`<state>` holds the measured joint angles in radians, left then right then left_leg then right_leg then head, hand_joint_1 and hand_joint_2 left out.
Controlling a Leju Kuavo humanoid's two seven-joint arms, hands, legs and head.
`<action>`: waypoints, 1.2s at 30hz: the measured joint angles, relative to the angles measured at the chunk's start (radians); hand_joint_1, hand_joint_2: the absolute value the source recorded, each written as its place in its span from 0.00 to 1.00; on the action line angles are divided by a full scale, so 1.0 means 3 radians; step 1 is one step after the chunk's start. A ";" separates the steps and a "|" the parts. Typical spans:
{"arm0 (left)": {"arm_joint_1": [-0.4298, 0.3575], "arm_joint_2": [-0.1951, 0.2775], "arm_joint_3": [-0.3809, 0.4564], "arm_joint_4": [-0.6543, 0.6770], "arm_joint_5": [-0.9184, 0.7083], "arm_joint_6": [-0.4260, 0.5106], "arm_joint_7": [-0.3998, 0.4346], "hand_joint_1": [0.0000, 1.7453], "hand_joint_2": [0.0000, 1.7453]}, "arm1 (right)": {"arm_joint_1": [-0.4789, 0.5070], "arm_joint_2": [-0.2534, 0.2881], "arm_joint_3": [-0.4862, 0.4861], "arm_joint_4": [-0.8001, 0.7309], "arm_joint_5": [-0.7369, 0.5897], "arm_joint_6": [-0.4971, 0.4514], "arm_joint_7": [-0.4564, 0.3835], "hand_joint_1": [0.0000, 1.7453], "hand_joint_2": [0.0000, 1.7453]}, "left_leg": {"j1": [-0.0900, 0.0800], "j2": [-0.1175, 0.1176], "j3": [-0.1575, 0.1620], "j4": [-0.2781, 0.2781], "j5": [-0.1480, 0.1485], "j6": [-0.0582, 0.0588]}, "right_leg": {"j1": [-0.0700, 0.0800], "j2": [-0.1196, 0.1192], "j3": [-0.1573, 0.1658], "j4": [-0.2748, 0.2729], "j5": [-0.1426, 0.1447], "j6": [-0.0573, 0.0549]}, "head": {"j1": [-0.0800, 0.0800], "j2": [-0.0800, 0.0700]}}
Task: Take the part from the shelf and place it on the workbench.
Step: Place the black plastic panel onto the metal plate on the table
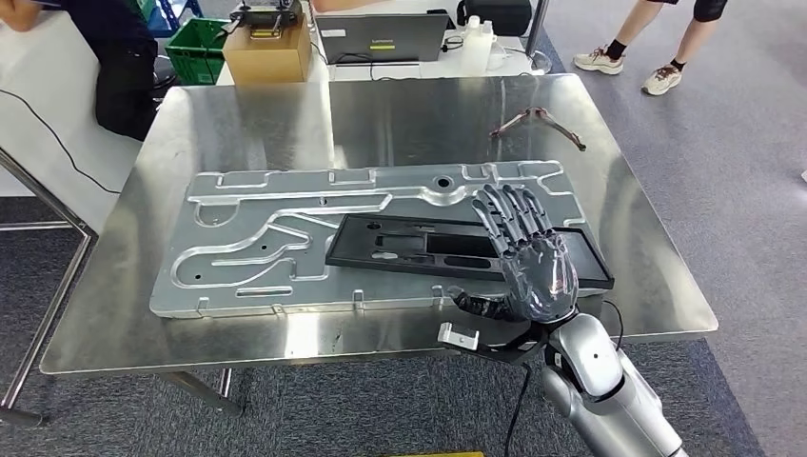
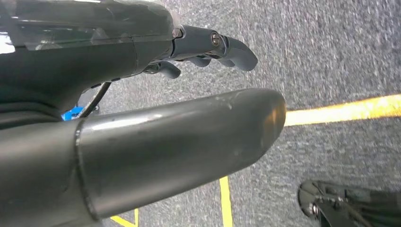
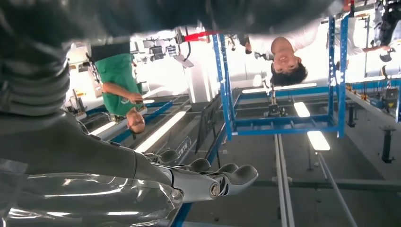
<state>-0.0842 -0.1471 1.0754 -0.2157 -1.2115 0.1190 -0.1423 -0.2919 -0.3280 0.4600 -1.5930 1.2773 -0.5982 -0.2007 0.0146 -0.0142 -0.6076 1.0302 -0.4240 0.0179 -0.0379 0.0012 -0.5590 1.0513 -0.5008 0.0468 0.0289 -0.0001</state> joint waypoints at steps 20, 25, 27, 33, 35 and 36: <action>0.0009 -0.0011 0.0011 -0.0001 0.0012 0.0018 0.0000 0.00 0.00 | -0.0028 0.0027 0.0034 0.0006 -0.0006 -0.0018 -0.0001 0.00 0.00 | -0.0008 0.0024 0.0155 0.0012 -0.0157 -0.0004 | 0.0066 -0.0016 -0.0147 -0.0058 0.0173 -0.0059 | 0.0000 0.0000; 0.0007 -0.0013 0.0011 -0.0002 0.0012 0.0020 0.0000 0.00 0.00 | -0.0031 0.0029 0.0036 0.0011 -0.0007 -0.0021 -0.0001 0.00 0.00 | -0.0019 0.0036 0.0056 -0.0022 -0.0053 0.0081 | 0.0052 -0.0011 -0.0446 0.0727 -0.0345 -0.0017 | 0.0000 0.0000; 0.0010 -0.0014 0.0012 -0.0002 0.0012 0.0020 0.0000 0.00 0.00 | -0.0029 0.0029 0.0038 0.0015 -0.0007 -0.0021 -0.0001 0.00 0.00 | -0.0040 0.0035 0.0016 -0.0021 -0.0023 0.0084 | 0.0057 -0.0011 -0.0397 0.0751 -0.0312 -0.0030 | 0.0000 0.0000; 0.0012 -0.0039 0.0013 -0.0002 0.0014 0.0019 0.0000 0.00 0.00 | -0.0059 0.0029 0.0041 0.0014 -0.0009 -0.0030 0.0001 0.00 0.00 | -0.0057 0.0033 -0.0032 -0.0030 0.0066 0.0021 | 0.0136 -0.0024 0.0143 -0.0150 -0.0010 -0.0159 | 0.0000 0.0000; 0.0011 -0.0038 0.0015 -0.0002 0.0014 0.0019 0.0000 0.00 0.00 | -0.0064 0.0030 0.0041 0.0011 -0.0011 -0.0034 0.0002 0.00 0.00 | -0.0052 0.0034 -0.0038 -0.0035 0.0081 -0.0023 | 0.0133 -0.0029 0.0135 -0.0202 0.0038 -0.0189 | 0.0000 0.0000; 0.0012 -0.0038 0.0016 -0.0002 0.0014 0.0020 0.0000 0.00 0.00 | -0.0065 0.0031 0.0041 0.0010 -0.0011 -0.0035 0.0003 0.00 0.00 | -0.0053 0.0035 -0.0055 0.0000 0.0037 -0.0042 | 0.0122 -0.0034 0.0132 -0.0232 0.0072 -0.0207 | 0.0000 0.0000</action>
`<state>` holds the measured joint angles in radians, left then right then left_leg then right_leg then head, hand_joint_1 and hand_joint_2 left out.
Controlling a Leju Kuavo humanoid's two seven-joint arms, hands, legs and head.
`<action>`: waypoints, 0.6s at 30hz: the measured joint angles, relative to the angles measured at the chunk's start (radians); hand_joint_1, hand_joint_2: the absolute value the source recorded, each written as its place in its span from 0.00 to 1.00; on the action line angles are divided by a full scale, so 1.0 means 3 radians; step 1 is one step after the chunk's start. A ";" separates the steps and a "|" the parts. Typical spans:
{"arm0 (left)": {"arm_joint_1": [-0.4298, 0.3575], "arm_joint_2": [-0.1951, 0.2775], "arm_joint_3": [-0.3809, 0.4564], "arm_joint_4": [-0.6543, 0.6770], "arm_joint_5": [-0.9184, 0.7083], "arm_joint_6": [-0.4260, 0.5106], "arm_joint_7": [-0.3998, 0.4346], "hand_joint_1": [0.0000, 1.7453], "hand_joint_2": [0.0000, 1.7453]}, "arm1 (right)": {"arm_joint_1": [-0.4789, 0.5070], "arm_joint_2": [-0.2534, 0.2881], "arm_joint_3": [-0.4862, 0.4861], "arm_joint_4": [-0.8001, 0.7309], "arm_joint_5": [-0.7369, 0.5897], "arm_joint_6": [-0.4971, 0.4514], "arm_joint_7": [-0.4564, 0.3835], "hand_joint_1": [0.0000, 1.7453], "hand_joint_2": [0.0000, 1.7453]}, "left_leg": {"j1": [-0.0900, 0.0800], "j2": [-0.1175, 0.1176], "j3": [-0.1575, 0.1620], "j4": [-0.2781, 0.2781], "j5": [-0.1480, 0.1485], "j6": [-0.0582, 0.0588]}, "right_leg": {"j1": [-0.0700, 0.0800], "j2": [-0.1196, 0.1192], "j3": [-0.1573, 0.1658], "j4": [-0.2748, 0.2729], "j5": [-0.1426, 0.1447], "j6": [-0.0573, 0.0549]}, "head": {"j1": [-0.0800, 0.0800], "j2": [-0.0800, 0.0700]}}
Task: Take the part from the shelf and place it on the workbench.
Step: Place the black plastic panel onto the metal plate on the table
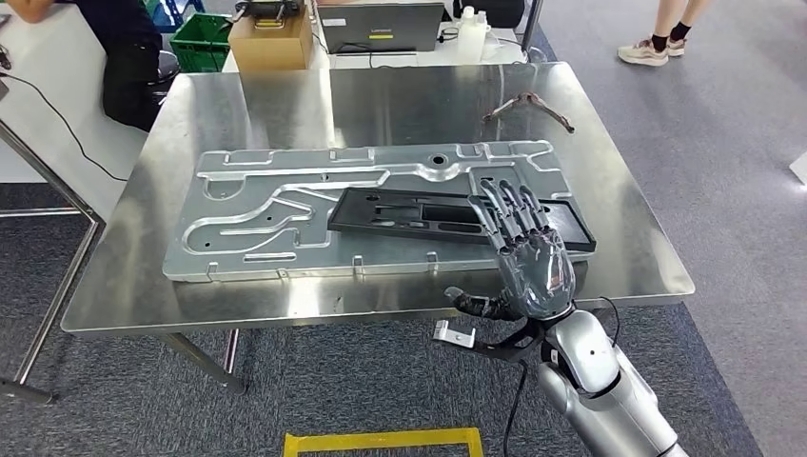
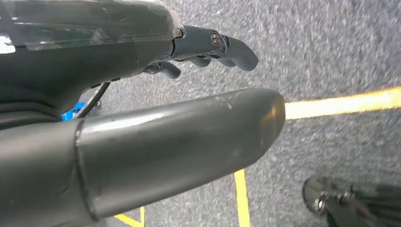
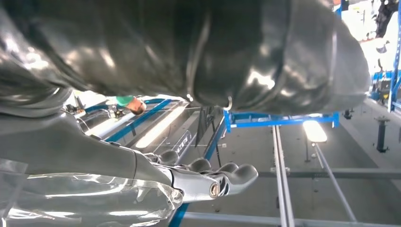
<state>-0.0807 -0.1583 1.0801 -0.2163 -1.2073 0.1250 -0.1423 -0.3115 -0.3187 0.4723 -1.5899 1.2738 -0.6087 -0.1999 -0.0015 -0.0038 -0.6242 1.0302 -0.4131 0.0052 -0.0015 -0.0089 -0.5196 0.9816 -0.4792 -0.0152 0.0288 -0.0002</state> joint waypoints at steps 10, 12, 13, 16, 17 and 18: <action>0.0007 0.0006 0.0004 -0.0001 0.0004 0.0003 0.0000 0.00 0.00 | 0.0006 0.0001 0.0000 0.0004 -0.0016 -0.0002 0.0001 0.00 0.00 | 0.0066 -0.0006 0.0297 0.0105 -0.0296 -0.0087 | -0.0047 -0.0016 -0.0297 0.0099 0.0176 0.0034 | 0.0000 0.0001; 0.0007 0.0007 0.0005 -0.0001 0.0004 0.0003 0.0000 0.00 0.00 | 0.0003 0.0001 0.0000 0.0003 -0.0020 -0.0004 0.0003 0.00 0.00 | 0.0049 -0.0016 0.0339 -0.0010 -0.0285 -0.0041 | -0.0041 -0.0013 -0.0324 0.0124 0.0199 0.0078 | 0.0000 0.0000; 0.0009 0.0007 0.0006 -0.0001 0.0004 0.0003 0.0000 0.00 0.00 | 0.0002 0.0001 0.0001 0.0003 -0.0022 -0.0004 0.0004 0.00 0.00 | 0.0046 -0.0018 0.0316 -0.0012 -0.0267 -0.0015 | -0.0040 -0.0011 -0.0328 0.0124 0.0214 0.0101 | 0.0000 0.0000; 0.0005 0.0005 0.0007 -0.0001 0.0004 0.0004 0.0000 0.00 0.00 | 0.0003 0.0001 0.0001 0.0004 -0.0025 -0.0004 0.0005 0.00 0.00 | 0.0057 0.0001 0.0281 -0.0044 -0.0207 0.0078 | -0.0056 0.0000 -0.0395 0.0257 0.0089 0.0154 | 0.0000 0.0000; 0.0004 0.0005 0.0007 -0.0001 0.0003 0.0004 0.0000 0.00 0.00 | 0.0004 0.0001 0.0001 0.0004 -0.0025 -0.0004 0.0005 0.00 0.00 | 0.0058 0.0007 0.0258 -0.0050 -0.0179 0.0102 | -0.0062 0.0005 -0.0455 0.0412 -0.0045 0.0163 | 0.0000 0.0000; 0.0003 0.0005 0.0007 -0.0001 0.0003 0.0004 0.0000 0.00 0.00 | 0.0005 0.0001 0.0002 0.0004 -0.0026 -0.0004 0.0006 0.00 0.00 | 0.0052 0.0009 0.0225 -0.0050 -0.0155 0.0116 | -0.0063 0.0009 -0.0529 0.0615 -0.0196 0.0170 | 0.0001 0.0000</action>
<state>-0.0798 -0.1567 1.0822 -0.2167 -1.2062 0.1263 -0.1423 -0.3101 -0.3185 0.4727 -1.5886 1.2660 -0.6100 -0.1981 0.0143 -0.0013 -0.5568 1.0153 -0.4594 0.0399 -0.0204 -0.0062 -0.6783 1.1661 -0.5379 0.0358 0.0290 -0.0002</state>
